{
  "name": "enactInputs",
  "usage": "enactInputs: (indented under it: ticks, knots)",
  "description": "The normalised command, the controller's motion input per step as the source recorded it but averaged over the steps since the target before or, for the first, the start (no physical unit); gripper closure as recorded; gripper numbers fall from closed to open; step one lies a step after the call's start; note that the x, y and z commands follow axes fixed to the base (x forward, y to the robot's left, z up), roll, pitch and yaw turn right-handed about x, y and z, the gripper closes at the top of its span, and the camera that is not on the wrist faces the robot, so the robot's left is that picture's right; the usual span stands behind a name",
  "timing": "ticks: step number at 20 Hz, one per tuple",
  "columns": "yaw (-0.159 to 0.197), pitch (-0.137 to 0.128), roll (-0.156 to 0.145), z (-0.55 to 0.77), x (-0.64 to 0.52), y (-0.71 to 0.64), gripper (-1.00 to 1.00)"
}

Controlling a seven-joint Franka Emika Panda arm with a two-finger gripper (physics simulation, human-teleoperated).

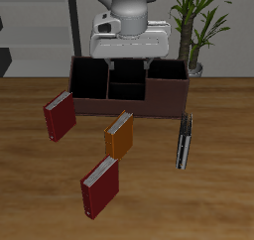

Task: Place the orange book into the back desk caddy's left compartment

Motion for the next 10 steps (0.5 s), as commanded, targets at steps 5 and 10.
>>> enactInputs:
  ticks: [5,10]
  knots:
    - [-0.040,-0.014,-0.041,-0.04,0.11,-0.24,-1.00]
    - [-0.040,-0.034,-0.010,-0.20,0.10,-0.27,-1.00]
